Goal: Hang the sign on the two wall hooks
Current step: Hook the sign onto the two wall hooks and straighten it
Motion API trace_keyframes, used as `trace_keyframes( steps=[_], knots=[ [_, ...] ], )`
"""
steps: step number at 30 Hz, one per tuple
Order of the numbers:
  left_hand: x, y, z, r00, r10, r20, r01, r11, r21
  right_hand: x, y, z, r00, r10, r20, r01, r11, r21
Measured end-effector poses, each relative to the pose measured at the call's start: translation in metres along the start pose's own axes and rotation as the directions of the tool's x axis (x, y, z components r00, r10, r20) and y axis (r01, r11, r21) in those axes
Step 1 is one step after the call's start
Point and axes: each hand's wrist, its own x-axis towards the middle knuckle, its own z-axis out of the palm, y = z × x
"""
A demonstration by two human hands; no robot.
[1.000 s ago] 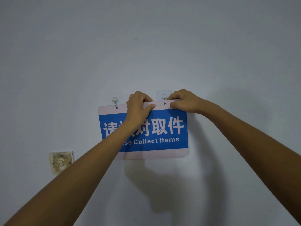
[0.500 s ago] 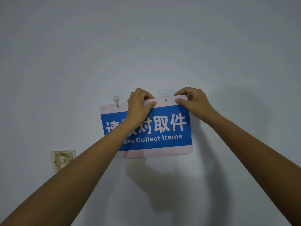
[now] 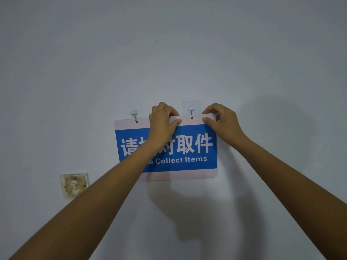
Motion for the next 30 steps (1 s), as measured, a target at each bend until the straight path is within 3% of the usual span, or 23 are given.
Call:
trace_keyframes(
  steps=[8, 12, 15, 25, 30],
  knots=[
    [-0.004, -0.004, 0.005, 0.998, 0.037, -0.044, -0.035, 0.998, 0.051, -0.008, 0.006, 0.012, 0.992, -0.061, -0.108, 0.044, 0.988, -0.149],
    [-0.011, -0.003, 0.008, 0.985, 0.088, -0.147, -0.056, 0.977, 0.206, -0.017, 0.005, 0.019, 0.981, -0.115, -0.157, 0.070, 0.962, -0.266],
    [-0.014, -0.006, 0.009, 0.981, 0.137, -0.139, -0.096, 0.959, 0.266, -0.022, 0.007, 0.021, 0.962, -0.175, -0.207, 0.074, 0.903, -0.423],
    [-0.015, -0.010, 0.009, 0.971, 0.216, -0.107, -0.178, 0.942, 0.284, -0.026, 0.015, 0.023, 0.969, -0.184, -0.164, 0.111, 0.919, -0.379],
    [-0.026, -0.012, 0.002, 0.967, 0.253, -0.026, -0.229, 0.911, 0.342, -0.029, 0.012, 0.020, 0.973, -0.187, -0.135, 0.115, 0.902, -0.417]
  ],
)
